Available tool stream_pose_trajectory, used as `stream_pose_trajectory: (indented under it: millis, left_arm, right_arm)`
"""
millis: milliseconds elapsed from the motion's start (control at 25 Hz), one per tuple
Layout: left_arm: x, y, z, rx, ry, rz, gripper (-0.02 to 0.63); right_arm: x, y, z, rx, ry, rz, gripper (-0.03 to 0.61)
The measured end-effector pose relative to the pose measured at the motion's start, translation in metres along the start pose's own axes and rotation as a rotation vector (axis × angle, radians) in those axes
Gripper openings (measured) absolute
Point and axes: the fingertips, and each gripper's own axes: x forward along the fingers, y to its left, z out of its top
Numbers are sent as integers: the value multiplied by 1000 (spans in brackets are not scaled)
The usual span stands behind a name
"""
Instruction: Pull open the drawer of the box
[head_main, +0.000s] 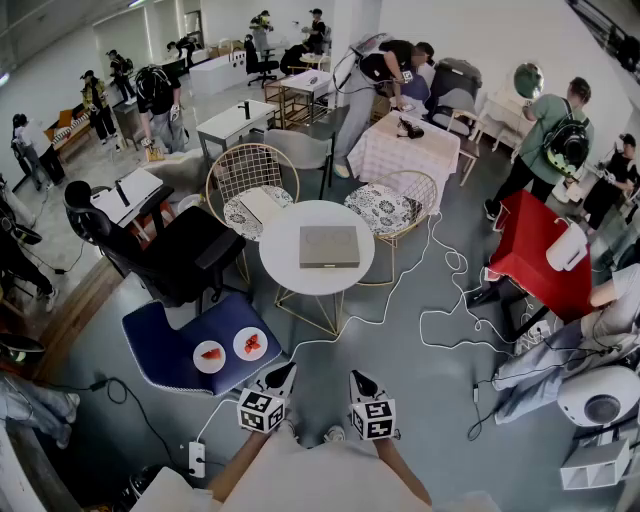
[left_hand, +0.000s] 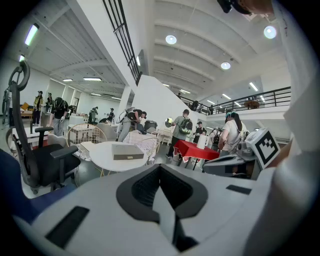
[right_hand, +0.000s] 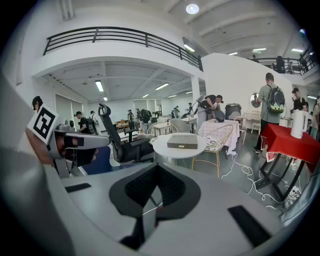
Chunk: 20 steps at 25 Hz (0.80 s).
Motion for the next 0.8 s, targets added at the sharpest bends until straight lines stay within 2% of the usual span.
stream_pose_trajectory:
  millis: [520,800]
  left_arm:
    - [16,3,8,1,-4,17,11]
    - [29,1,8,5,-6,65,11]
  right_arm:
    - [11,-8,12,-8,-19,40,15]
    - [15,-25,10,-20,-9,66,15]
